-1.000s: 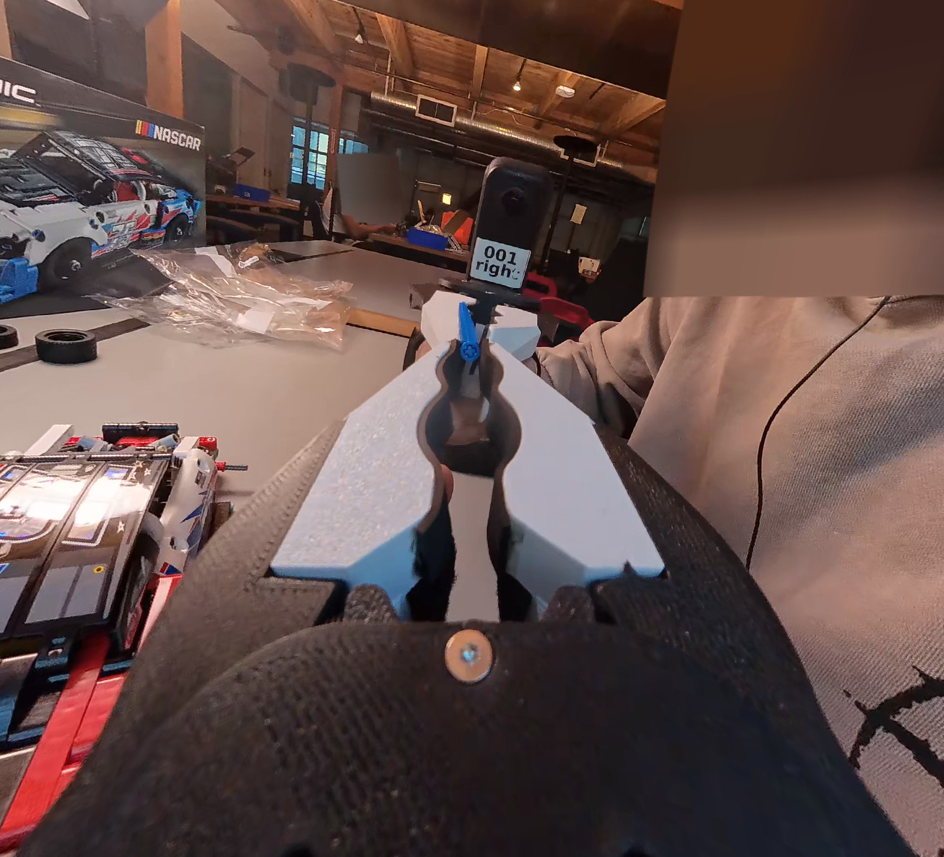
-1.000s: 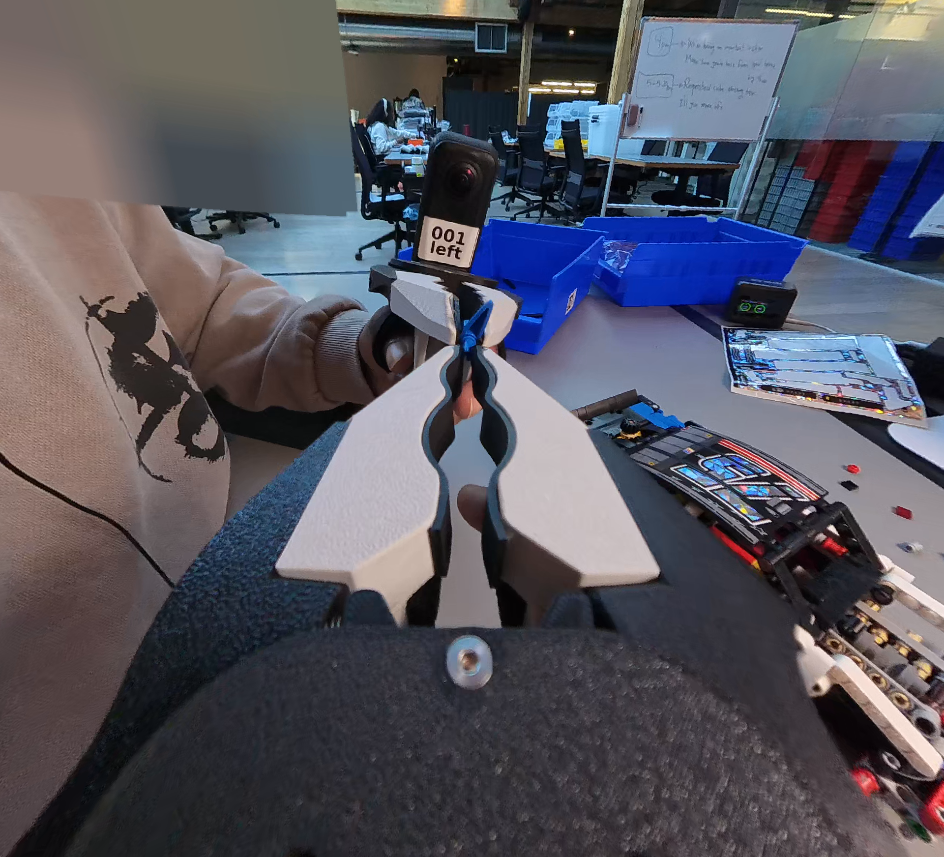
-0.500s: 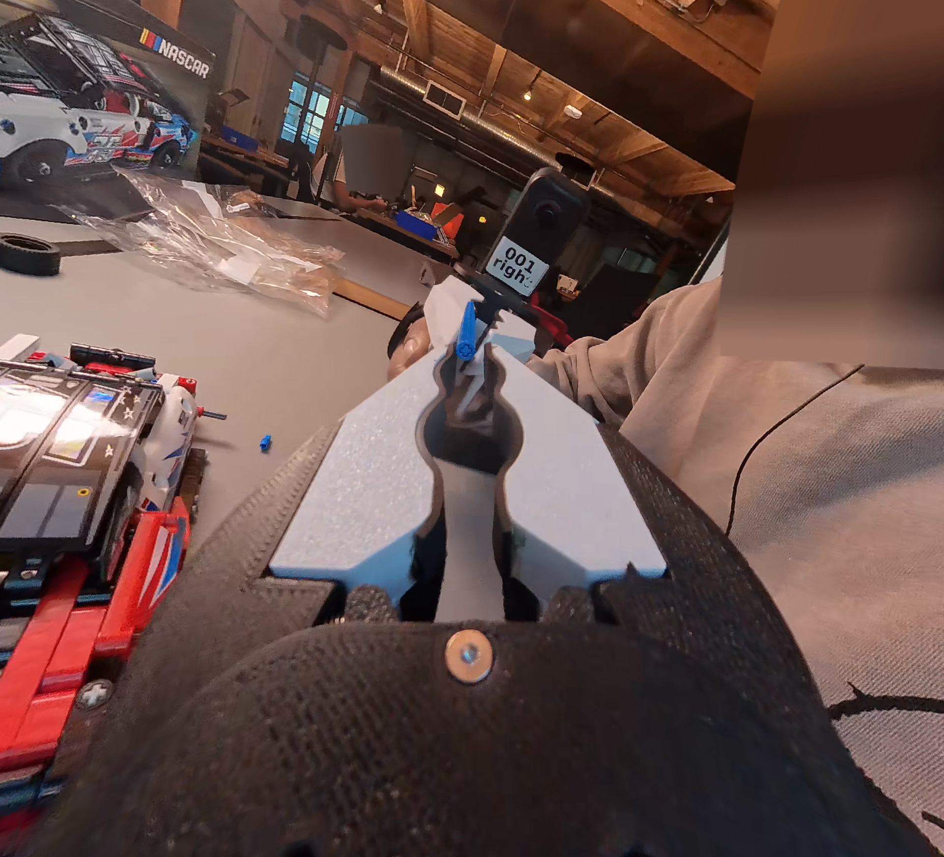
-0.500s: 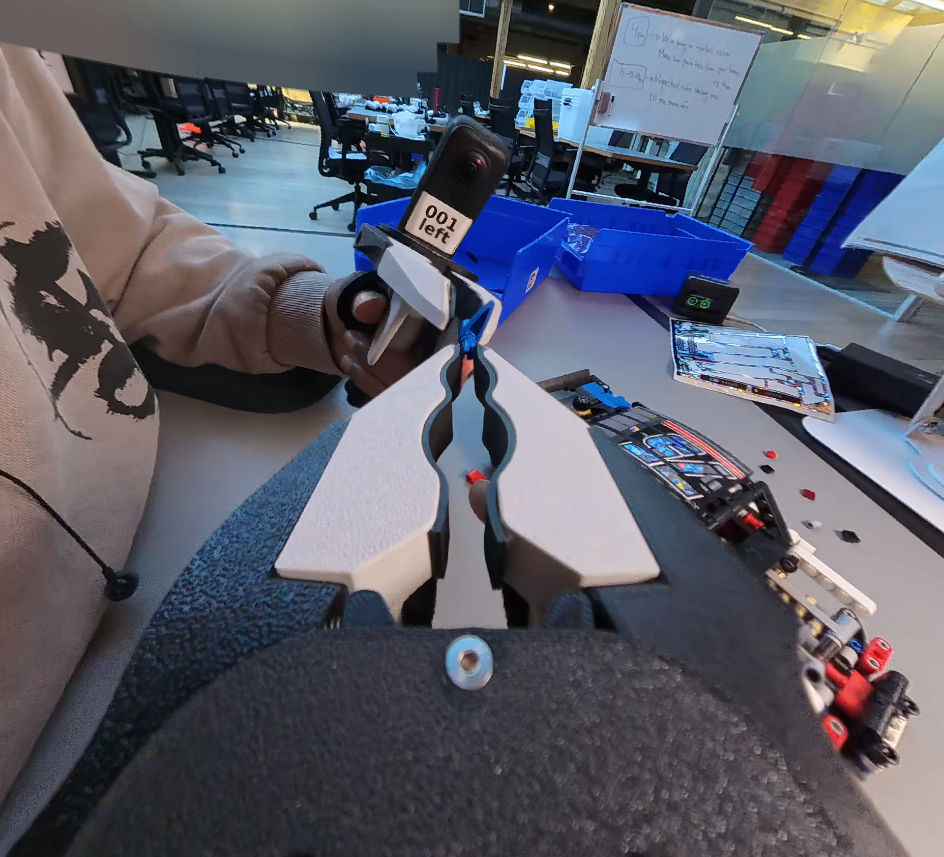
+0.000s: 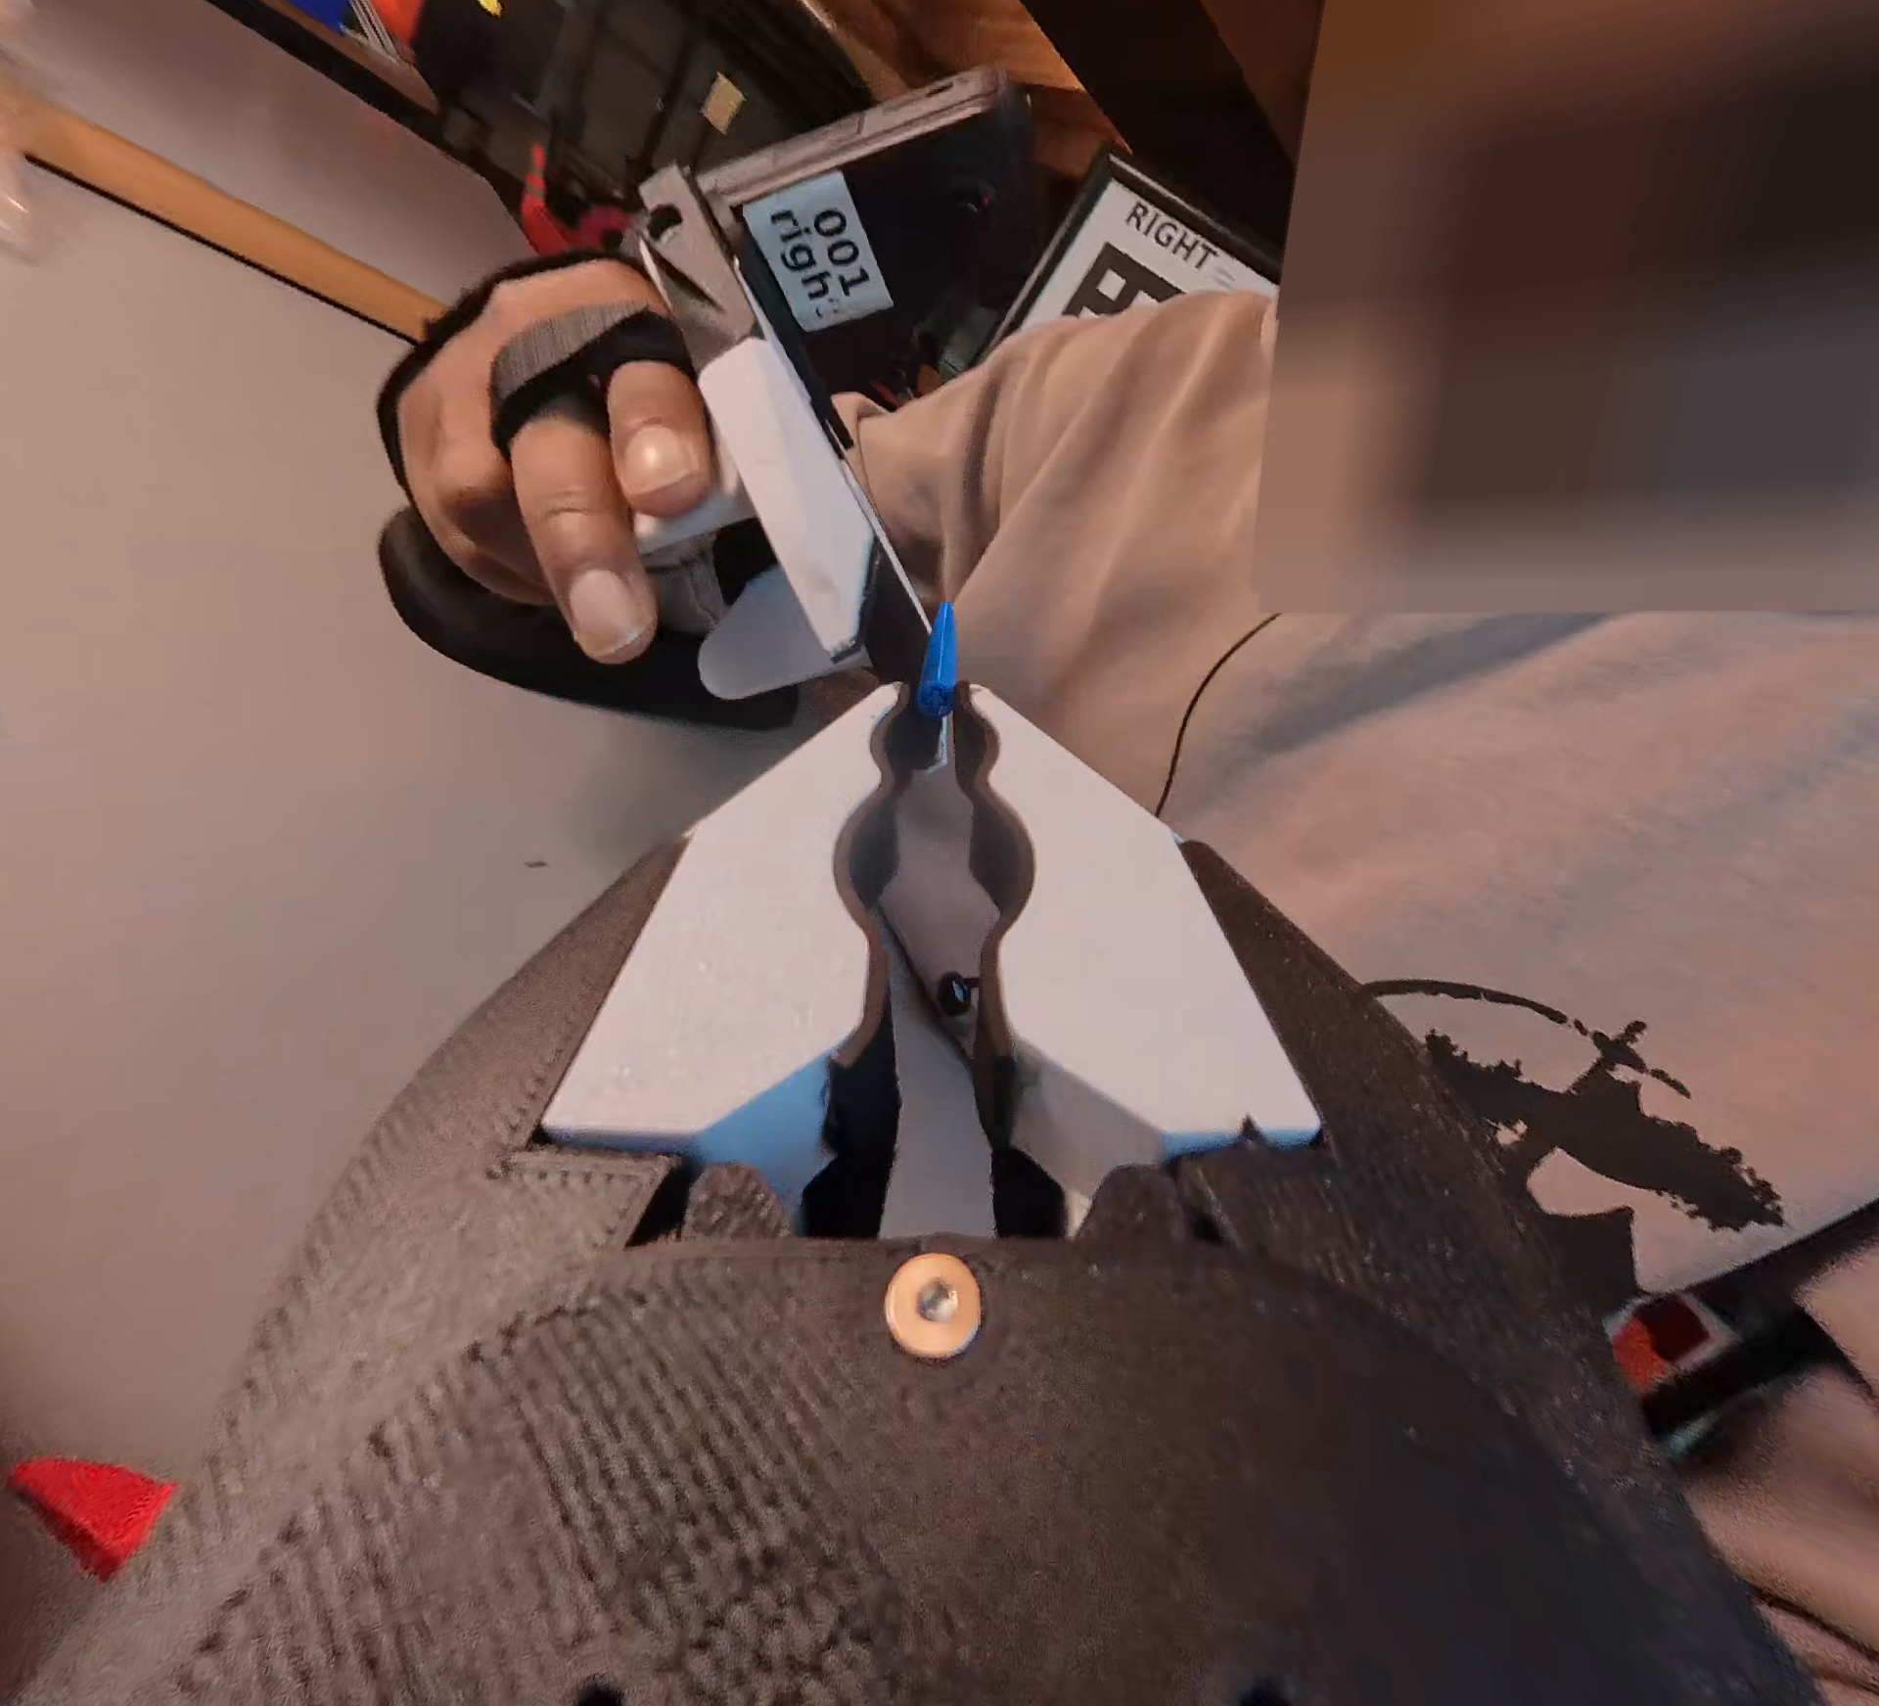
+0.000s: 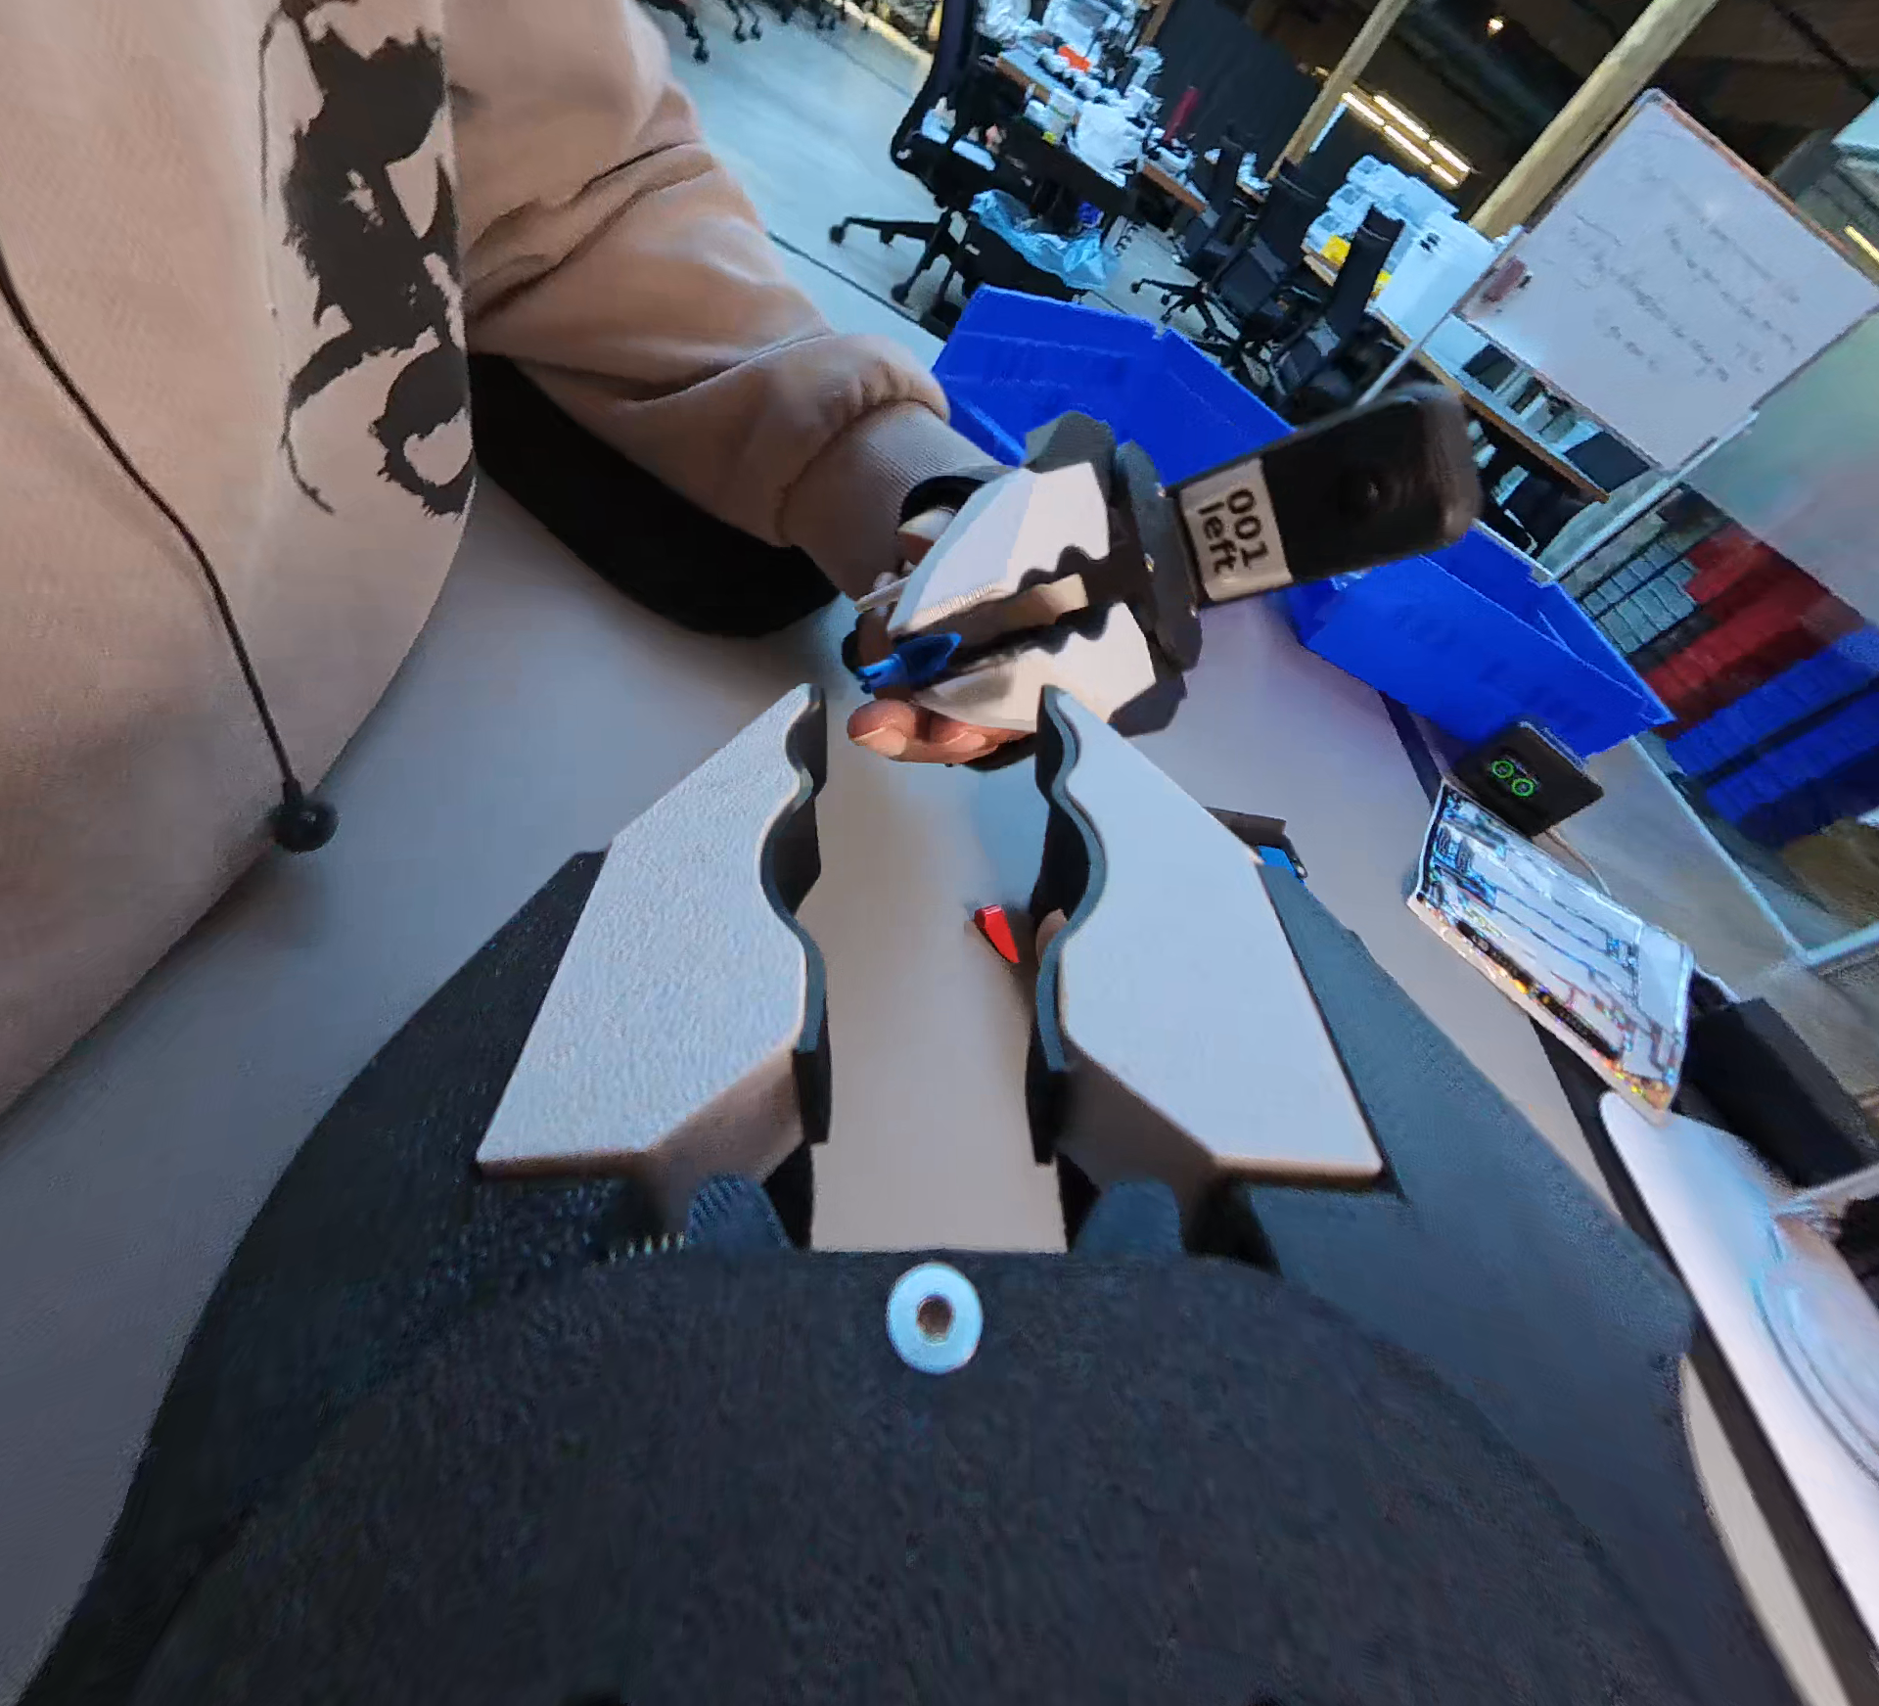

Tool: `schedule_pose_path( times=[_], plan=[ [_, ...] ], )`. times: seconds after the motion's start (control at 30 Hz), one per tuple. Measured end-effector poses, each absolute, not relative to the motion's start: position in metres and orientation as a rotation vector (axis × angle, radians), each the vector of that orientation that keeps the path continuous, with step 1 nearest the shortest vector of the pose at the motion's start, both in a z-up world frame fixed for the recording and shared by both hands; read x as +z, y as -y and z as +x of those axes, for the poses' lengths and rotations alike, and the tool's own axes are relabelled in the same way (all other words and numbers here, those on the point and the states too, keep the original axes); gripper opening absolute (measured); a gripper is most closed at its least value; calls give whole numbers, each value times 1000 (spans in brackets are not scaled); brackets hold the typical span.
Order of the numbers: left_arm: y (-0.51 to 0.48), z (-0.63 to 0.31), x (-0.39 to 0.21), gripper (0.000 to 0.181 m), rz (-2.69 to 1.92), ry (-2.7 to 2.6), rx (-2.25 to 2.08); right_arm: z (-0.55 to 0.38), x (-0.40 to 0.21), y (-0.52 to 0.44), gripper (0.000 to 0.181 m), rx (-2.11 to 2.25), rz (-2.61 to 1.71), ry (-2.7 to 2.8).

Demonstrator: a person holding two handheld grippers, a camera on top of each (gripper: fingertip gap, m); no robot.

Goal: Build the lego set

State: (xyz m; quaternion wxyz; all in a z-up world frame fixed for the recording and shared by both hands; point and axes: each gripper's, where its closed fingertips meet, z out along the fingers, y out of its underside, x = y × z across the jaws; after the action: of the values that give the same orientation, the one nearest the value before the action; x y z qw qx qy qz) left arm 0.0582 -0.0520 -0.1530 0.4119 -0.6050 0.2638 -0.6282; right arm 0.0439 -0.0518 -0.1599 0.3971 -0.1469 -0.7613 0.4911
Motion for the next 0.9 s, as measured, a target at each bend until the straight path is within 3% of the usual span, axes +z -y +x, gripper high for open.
schedule_pose_path(
  times=[0.23, 0.6, 0.7, 0.9],
  plan=[
    [56, 69, -180, 5, -1678, -693, -1662, 50, -175, 66, 20, 1130, -246, 2007],
    [53, 62, -172, 5, -1638, -607, -1739, 54, -174, 63, 29, 1165, -276, 2046],
    [55, 66, -176, 5, -1658, -620, -1754, 54, -181, 67, 19, 1125, -256, 2068],
    [34, 51, -172, 5, -1635, -410, -1736, 37, -178, 47, 16, 1027, -348, 1976]
  ],
)
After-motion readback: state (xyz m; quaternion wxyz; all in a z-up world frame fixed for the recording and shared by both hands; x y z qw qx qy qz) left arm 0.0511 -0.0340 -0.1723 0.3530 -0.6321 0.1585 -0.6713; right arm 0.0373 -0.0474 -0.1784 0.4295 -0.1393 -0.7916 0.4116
